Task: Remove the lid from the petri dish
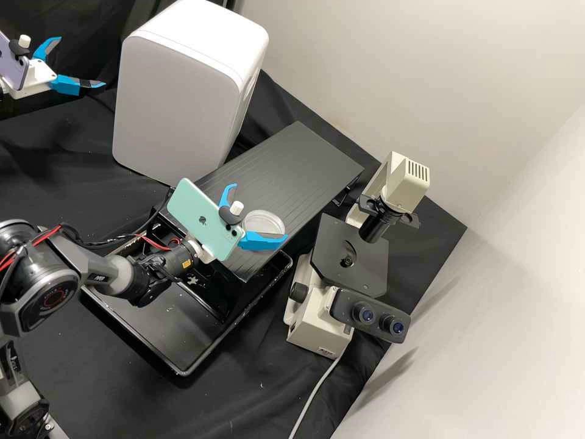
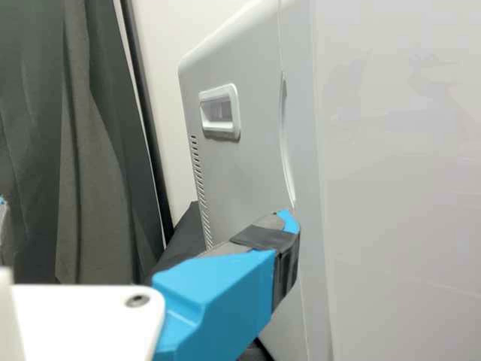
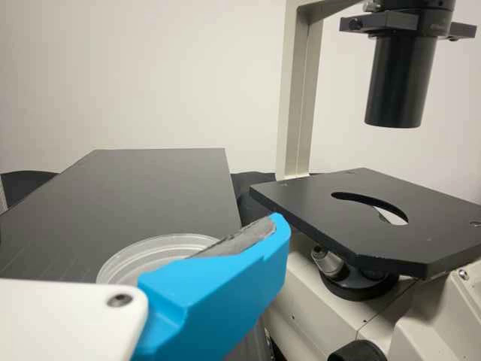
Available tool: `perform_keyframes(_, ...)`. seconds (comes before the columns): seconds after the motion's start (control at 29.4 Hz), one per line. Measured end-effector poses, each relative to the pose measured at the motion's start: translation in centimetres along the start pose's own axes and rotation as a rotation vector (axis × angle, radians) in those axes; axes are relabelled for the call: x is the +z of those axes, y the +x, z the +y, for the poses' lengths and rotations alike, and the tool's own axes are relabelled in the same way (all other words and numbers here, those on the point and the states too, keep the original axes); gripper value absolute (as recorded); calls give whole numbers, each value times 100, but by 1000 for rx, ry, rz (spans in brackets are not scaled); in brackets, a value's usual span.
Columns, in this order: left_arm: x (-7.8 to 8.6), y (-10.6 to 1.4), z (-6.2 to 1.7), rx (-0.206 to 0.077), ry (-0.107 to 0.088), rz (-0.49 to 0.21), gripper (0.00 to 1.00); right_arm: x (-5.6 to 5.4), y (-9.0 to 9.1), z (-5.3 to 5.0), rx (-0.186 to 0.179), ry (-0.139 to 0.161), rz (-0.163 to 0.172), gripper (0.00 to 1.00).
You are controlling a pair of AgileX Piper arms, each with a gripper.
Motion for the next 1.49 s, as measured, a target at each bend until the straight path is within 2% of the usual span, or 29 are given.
perform_keyframes(0.34, 5, 0, -1, 0, -1, -1, 100, 0, 0, 0, 0, 0, 0, 100)
perform_keyframes(0.51, 105, -8, -25, -8, -11, -25, 100, 0, 0, 0, 0, 0, 0, 100)
perform_keyframes(0.68, 313, -96, -143, -50, -46, -65, 100, 0, 0, 0, 0, 0, 0, 100)
perform_keyframes(0.75, 439, -154, -209, -71, -66, -98, 100, 0, 0, 0, 0, 0, 0, 100)
perform_keyframes(0.78, 523, -189, -246, -83, -84, -120, 100, 0, 0, 0, 0, 0, 0, 100)
perform_keyframes(0.88, 708, -277, -330, -110, -101, -182, 100, 0, 0, 0, 0, 0, 0, 100)
perform_keyframes(1.02, 846, -379, -436, -107, -110, -270, 100, 0, 0, 0, 0, 0, 0, 100)
perform_keyframes(1.15, 891, -492, -543, -131, -119, -334, 100, 0, 0, 0, 0, 0, 0, 100)
perform_keyframes(1.26, 916, -560, -574, -142, -105, -387, 100, 0, 0, 0, 0, 0, 0, 100)
perform_keyframes(1.32, 921, -602, -602, -159, -98, -409, 100, 0, 0, 0, 0, 0, 0, 100)
perform_keyframes(1.49, 952, -714, -637, -188, -96, -442, 100, 0, 0, 0, 0, 0, 0, 100)
